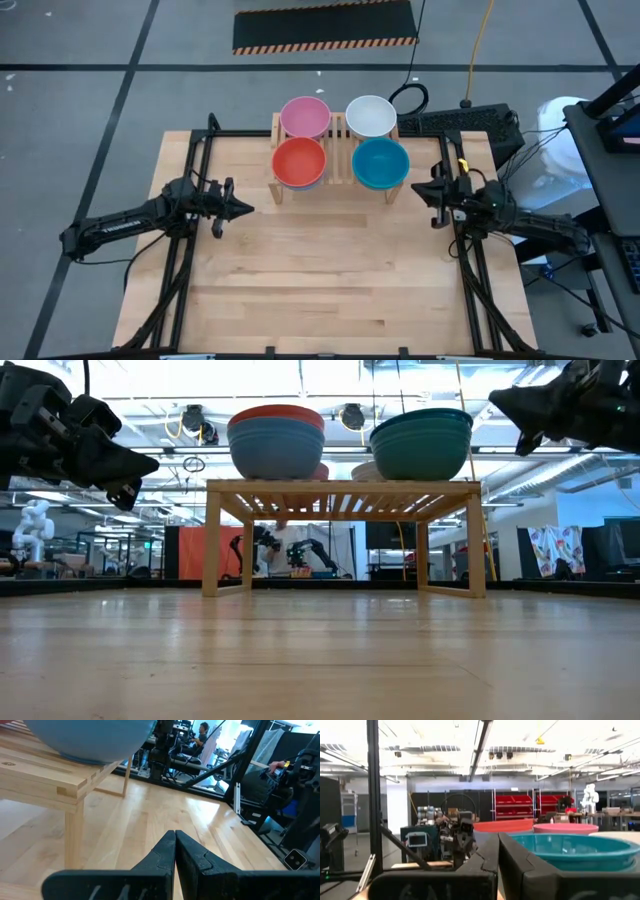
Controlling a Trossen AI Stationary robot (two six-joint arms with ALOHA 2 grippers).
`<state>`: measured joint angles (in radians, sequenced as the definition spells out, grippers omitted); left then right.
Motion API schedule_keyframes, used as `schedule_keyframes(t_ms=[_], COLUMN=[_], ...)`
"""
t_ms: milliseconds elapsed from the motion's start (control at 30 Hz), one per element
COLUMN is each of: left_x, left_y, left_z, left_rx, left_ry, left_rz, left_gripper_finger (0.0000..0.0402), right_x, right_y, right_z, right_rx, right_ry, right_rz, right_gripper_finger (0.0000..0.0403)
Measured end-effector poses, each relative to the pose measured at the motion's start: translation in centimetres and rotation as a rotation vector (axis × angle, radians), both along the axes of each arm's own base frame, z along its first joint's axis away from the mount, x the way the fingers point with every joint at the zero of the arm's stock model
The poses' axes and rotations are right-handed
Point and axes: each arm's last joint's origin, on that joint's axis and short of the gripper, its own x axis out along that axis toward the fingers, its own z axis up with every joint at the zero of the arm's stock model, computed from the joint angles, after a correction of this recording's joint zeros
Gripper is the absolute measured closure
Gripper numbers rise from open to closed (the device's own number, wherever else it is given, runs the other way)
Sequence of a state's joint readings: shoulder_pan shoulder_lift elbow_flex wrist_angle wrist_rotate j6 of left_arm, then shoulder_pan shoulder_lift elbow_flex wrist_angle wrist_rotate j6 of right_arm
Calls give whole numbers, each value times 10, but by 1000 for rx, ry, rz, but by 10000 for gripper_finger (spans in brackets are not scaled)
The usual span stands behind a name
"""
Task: Place and stack bowls onto a shelf
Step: Return to Home Position
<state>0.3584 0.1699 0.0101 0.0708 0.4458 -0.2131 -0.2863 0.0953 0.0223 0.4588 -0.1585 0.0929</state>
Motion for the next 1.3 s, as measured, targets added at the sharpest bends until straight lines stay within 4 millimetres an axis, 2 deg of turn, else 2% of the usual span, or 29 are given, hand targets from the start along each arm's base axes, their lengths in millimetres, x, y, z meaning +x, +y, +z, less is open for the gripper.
schedule_keyframes(t_ms=[1300], left_x=[0], left_y=[0], left_z=[0], left_rx=[-1], left_ry=[0], left_rz=[0], left_gripper_finger=[387], right_x=[-2], right_y=[1], right_z=[1], right_rx=[-5], right_ry=[-17], right_rz=[0], right_gripper_finger=[403])
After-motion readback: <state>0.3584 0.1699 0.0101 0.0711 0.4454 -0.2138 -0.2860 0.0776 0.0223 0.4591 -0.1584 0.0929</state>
